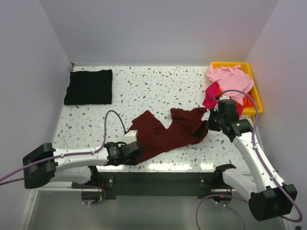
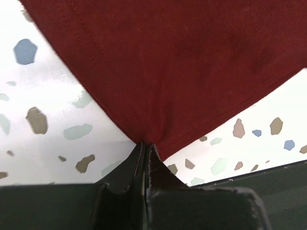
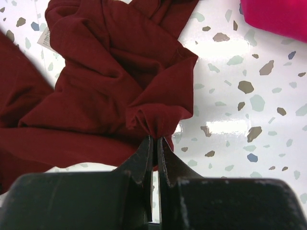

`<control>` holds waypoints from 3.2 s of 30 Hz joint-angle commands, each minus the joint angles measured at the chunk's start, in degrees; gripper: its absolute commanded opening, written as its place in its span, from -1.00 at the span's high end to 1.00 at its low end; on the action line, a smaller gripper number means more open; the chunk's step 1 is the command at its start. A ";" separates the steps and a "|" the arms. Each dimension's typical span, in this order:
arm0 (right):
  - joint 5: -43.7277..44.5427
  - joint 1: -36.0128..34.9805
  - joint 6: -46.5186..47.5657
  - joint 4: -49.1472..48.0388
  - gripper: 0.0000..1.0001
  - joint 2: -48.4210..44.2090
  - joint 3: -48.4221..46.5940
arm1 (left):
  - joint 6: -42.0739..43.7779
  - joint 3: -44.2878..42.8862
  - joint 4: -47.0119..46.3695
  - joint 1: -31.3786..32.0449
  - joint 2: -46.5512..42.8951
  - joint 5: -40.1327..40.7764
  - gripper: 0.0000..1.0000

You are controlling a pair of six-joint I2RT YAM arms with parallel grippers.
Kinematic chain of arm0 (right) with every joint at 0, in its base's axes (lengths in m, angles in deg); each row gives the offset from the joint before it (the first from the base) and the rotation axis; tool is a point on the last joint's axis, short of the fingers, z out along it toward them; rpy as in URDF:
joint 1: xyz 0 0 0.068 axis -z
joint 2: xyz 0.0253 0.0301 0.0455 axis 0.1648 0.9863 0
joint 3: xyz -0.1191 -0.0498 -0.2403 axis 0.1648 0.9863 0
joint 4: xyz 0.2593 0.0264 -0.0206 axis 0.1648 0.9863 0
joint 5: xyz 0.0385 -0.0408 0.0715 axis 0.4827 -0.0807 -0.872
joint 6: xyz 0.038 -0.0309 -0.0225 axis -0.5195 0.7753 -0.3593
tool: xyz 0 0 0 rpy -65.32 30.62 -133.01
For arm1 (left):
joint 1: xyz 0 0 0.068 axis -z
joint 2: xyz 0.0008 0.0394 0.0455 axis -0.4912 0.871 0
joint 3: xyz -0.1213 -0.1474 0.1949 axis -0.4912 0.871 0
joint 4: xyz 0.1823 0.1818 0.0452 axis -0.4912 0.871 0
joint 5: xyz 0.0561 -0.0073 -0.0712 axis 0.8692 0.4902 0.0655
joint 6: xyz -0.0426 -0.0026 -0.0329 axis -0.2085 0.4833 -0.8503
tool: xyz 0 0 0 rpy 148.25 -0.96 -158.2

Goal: Fold and stack the t-shirts
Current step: Flatten the tshirt out

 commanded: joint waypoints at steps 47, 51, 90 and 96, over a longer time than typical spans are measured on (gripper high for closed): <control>3.84 0.32 10.17 1.79 1.00 4.82 -79.52 | 59.23 -87.95 6.91 -37.80 -8.54 -0.23 1.00; 4.72 0.41 10.53 0.31 1.00 8.51 -75.50 | 60.81 -86.02 7.26 -37.89 -2.49 1.97 1.00; 7.27 0.41 13.69 1.44 1.00 6.85 -79.60 | 63.72 -85.31 4.71 -42.11 -10.73 -8.92 1.00; 9.29 0.41 14.74 0.04 1.00 6.93 -81.02 | 62.92 -85.32 4.98 -42.11 -10.56 -8.40 1.00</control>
